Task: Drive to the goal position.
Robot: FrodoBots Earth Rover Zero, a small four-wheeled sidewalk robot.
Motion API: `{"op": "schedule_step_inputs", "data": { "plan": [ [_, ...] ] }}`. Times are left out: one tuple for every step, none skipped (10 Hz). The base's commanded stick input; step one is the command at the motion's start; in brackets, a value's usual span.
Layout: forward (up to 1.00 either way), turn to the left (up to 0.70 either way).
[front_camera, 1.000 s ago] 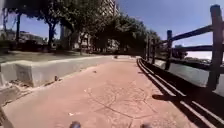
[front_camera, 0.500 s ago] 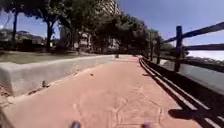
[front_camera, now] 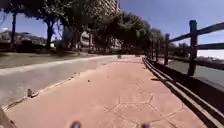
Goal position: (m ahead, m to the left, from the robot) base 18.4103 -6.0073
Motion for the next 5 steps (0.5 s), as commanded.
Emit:
{"op": "schedule_step_inputs", "data": {
  "plan": [
    [1.00,-0.22],
    [1.00,0.00],
    [1.00,0.00],
    [1.00,0.00],
    [1.00,0.00]
  ]
}}
